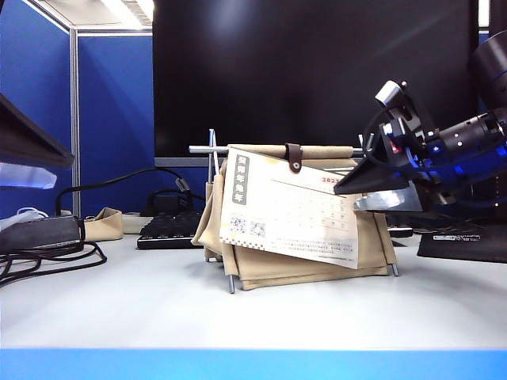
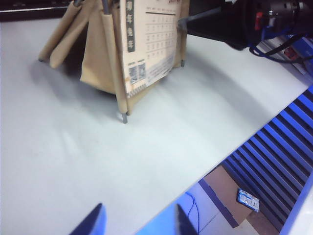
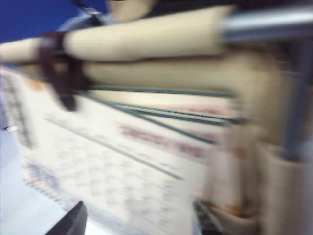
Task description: Turn one page of the calendar.
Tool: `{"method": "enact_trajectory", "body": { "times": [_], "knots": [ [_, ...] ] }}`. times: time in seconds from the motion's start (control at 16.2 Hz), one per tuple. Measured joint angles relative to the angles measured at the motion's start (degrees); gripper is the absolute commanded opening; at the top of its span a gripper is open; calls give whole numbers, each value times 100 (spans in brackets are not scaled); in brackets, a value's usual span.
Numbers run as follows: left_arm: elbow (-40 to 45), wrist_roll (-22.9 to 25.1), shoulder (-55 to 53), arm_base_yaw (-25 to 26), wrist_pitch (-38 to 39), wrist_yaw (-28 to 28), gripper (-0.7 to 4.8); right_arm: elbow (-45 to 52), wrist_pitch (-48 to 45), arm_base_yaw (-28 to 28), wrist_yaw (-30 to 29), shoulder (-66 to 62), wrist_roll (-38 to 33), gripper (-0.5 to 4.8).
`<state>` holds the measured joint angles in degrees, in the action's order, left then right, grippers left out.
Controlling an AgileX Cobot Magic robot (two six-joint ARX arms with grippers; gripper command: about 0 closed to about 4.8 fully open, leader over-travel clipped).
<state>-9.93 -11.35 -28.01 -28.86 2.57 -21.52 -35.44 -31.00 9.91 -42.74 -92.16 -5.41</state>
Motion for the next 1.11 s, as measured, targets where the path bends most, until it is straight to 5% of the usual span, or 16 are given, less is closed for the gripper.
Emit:
{"method": "enact_trajectory", "body": {
  "times": [0.5,0.74,1.11],
  "knots": [
    [0,26,-2,0,22,-13,186,-223,-11,-177,-240,-13,39,272],
    [0,142,-2,0,4,-13,186,-332,39,-153,-979,-424,-210,270],
    [0,144,-2,0,-42,-13,186,-330,140,-120,-1307,-431,-293,270]
  ]
}}
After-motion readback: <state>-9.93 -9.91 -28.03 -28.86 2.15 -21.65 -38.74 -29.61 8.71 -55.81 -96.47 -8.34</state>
